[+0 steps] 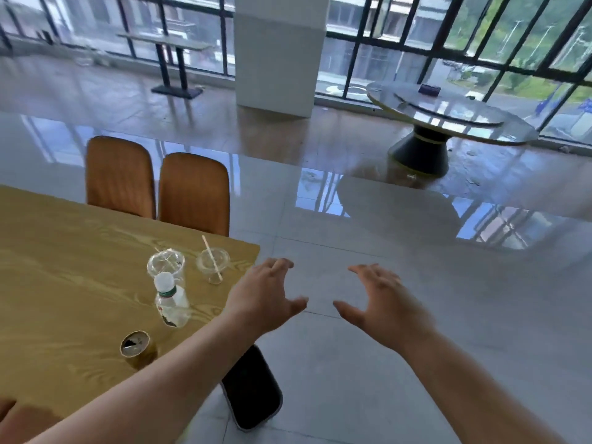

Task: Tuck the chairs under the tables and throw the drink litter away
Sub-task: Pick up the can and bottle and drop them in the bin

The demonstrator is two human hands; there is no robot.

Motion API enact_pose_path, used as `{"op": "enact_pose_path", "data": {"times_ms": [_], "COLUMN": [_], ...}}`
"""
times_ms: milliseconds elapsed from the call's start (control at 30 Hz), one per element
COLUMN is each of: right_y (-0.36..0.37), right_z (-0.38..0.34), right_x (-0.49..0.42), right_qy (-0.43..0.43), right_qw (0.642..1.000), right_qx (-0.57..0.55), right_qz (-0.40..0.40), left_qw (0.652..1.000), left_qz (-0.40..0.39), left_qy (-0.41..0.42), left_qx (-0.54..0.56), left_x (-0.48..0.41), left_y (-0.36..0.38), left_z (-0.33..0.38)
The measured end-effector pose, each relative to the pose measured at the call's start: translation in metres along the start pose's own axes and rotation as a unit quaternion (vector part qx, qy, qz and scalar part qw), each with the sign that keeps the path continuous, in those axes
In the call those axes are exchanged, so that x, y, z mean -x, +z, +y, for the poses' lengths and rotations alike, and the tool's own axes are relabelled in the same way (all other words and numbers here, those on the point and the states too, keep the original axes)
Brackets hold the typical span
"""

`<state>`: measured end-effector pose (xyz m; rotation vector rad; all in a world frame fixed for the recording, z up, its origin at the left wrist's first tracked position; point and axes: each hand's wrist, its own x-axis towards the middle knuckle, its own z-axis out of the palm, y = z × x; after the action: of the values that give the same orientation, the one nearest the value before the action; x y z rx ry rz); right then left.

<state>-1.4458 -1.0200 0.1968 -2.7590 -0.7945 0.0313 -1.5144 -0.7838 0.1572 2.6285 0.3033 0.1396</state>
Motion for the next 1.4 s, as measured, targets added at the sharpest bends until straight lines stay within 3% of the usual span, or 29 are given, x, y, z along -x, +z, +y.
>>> {"op": "enact_pose_path", "data": {"times_ms": [267,433,600,867,1167,1400], "right_y": [0.051,0.099,0.158,0.239,0.31,0.311], "right_z": [-0.025,-0.101,-0.165,-0.207,-0.234,-0.236], "right_x": [-0.118,-0.144,-0.158,-0.2,-0.238,-0.255], "right_qy": [-0.218,-0.336,-0.4,-0.357,-0.337,-0.42], "right_qw": [0.969,0.923,0.883,0.882,0.877,0.822], "right_qx": [-0.049,-0.085,-0.079,-0.069,-0.061,-0.105], "right_qz": [-0.105,-0.164,-0.235,-0.299,-0.336,-0.37], "left_qw": [0.962,0.906,0.841,0.78,0.747,0.716], "left_qz": [0.074,0.113,0.135,0.132,0.13,0.129], "left_qy": [-0.262,-0.407,-0.524,-0.601,-0.643,-0.677], "left_qx": [-0.018,-0.013,0.025,0.111,0.113,0.112], "left_x": [0.023,0.078,0.12,0.09,0.064,0.064], "left_y": [-0.014,-0.019,0.001,0.061,0.109,0.115], "left_z": [-0.045,-0.086,-0.147,-0.239,-0.284,-0.258]}}
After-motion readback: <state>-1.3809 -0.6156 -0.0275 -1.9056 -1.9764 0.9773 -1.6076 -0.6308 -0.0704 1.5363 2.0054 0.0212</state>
